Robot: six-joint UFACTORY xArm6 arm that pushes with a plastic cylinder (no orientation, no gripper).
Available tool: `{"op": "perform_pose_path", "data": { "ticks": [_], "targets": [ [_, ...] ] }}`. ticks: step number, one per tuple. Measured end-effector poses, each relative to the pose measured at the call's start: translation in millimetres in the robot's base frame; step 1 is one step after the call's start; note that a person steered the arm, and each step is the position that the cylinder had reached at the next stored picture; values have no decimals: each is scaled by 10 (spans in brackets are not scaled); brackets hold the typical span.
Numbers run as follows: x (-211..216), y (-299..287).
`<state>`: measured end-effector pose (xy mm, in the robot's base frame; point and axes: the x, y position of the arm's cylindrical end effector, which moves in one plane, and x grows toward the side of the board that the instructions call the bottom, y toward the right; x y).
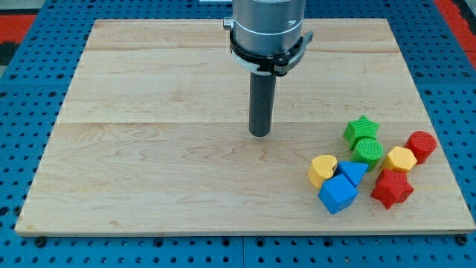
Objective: Push the red circle to the center left
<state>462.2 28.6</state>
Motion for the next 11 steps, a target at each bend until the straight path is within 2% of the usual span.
{"op": "perform_pose_path", "data": {
  "ticks": [1,2,3,4,5,6,9,10,11],
  "targets": [
    [-48,11],
    [-567,211],
    [-624,1193],
    [-385,2494],
    [151,3162],
    [344,3160],
    [439,2882],
    [521,2990],
    [592,2599]
  ]
}}
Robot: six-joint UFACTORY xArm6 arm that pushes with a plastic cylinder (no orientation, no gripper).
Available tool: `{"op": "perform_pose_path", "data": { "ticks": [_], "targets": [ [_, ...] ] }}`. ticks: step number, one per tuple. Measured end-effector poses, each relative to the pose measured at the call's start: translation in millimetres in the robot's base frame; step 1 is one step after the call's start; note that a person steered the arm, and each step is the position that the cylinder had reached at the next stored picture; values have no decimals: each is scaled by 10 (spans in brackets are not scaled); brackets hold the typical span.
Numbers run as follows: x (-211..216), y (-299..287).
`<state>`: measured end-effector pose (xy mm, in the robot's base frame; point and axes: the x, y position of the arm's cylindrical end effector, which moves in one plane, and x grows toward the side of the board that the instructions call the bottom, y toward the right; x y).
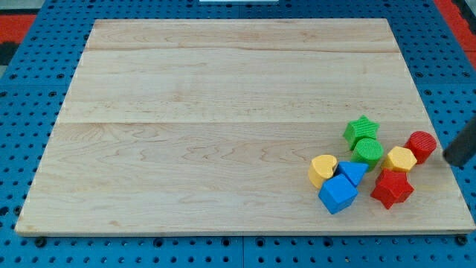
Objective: Push the red circle to the center left
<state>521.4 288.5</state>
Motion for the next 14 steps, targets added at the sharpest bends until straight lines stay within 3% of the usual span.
{"op": "perform_pose_path", "data": {
  "ticks": [1,3,4,10,12,13,14],
  "targets": [
    [-95,-562],
    [-1186,-1380],
    [-1385,-1396],
    [-1377,-1011],
    [-1574,-1011],
    [-1839,-1114],
    [-1603,-2096]
  ]
}}
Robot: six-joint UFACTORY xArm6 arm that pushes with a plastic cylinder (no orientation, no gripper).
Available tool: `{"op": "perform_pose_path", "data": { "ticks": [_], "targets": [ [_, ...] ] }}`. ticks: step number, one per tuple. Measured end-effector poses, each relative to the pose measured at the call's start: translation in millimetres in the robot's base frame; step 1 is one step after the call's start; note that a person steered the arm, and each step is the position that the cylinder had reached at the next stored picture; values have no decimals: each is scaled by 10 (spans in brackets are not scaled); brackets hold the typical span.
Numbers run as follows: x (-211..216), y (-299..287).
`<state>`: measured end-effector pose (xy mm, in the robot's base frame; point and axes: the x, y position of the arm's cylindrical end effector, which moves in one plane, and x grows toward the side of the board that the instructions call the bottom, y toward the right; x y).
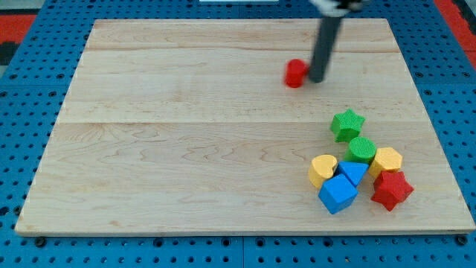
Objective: Push the red circle to the center left
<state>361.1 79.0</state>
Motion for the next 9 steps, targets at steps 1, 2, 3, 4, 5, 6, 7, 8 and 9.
{"op": "perform_pose_path", "data": {
  "ticks": [1,2,3,4,5,6,7,8,9],
  "targets": [
    [-98,-893],
    [-238,-399],
    [-403,-67],
    [-499,-929],
    [-373,-1966],
    [-182,-2590],
    [-297,-2676],
    [-450,-3150],
    [-209,-3146]
  ]
}}
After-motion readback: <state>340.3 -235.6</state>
